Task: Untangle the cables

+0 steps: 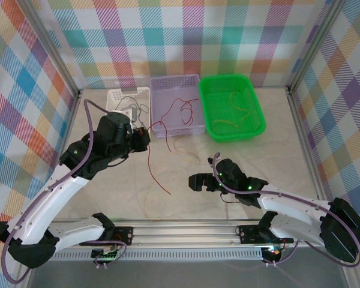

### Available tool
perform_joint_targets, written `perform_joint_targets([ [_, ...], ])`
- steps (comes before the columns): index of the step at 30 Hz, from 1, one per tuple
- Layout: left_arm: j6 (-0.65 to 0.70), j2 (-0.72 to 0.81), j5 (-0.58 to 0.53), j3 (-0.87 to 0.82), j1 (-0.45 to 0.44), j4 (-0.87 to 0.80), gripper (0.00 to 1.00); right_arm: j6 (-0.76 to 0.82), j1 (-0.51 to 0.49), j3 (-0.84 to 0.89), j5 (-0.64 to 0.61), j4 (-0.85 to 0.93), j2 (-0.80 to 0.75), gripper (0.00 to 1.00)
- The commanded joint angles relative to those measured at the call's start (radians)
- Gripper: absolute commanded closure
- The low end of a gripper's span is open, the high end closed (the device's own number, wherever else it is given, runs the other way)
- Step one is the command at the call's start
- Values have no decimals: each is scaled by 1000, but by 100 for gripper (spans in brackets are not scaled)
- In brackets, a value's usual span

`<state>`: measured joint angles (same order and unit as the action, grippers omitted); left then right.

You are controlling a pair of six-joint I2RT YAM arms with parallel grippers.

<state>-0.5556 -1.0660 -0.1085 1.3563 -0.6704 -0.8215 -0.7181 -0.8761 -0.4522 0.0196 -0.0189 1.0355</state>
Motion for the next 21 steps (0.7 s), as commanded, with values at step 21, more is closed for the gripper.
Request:
perform_joint_targets([
  [21, -21, -55, 174, 98, 5, 182, 100, -63, 3, -8, 107, -773, 405, 0],
])
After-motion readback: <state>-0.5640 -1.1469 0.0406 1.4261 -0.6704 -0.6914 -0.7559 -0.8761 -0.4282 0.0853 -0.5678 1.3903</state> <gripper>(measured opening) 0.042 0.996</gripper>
